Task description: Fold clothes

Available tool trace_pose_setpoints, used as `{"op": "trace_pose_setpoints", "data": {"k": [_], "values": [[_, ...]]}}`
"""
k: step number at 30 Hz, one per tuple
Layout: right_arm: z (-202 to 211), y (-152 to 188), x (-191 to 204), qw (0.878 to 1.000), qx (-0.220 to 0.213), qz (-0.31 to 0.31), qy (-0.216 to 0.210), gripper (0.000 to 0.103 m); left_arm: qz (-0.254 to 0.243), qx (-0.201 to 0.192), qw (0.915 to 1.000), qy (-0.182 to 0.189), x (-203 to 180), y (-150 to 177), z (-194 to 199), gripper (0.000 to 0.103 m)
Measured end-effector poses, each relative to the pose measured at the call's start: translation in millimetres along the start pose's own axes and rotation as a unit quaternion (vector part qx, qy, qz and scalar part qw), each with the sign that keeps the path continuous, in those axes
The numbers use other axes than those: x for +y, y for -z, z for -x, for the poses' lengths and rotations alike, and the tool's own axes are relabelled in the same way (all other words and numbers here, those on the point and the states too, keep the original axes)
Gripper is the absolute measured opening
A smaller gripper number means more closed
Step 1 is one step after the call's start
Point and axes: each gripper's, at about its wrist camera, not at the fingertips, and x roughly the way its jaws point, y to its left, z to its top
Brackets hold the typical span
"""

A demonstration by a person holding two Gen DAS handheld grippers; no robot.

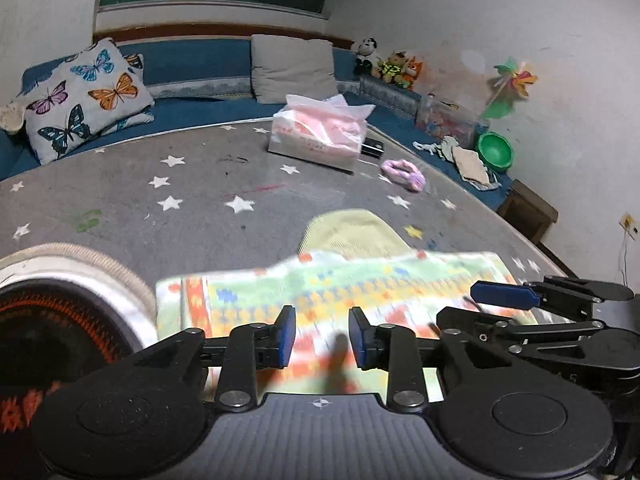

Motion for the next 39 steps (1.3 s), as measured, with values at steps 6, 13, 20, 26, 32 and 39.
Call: {"op": "trace_pose_setpoints", "data": {"k": [6, 13, 20, 26, 32, 39], "values": [[28, 30, 14, 1.000, -0.001, 0.013, 0.018, 0.058, -0.014, 0.003, 0.9998, -0.017, -11, 32, 24, 0.043], [53, 56, 3, 0.999, 0.000, -0.017, 0.038, 0.058, -0.006, -0.004, 0.9996, -0.029, -13, 55, 40, 0.051], [61, 63, -14, 0.998, -0.005, -0.051, 0.049, 0.061, 0.001, -0.004, 0.9990, -0.045, -11, 60, 51, 0.063], [71, 65, -10, 0.997, -0.016, -0.062, 0.047, 0.078, 0.010, -0.009, 0.9977, -0.067, -6, 69, 63, 0.089], [78, 68, -3, 0.997, -0.021, -0.063, 0.050, 0.089, 0.017, -0.007, 0.9963, -0.084, -3, 75, 72, 0.103], [86, 72, 9, 0.996, -0.026, -0.058, 0.057, 0.100, 0.017, 0.003, 0.9954, -0.094, -1, 83, 77, 0.103]]}}
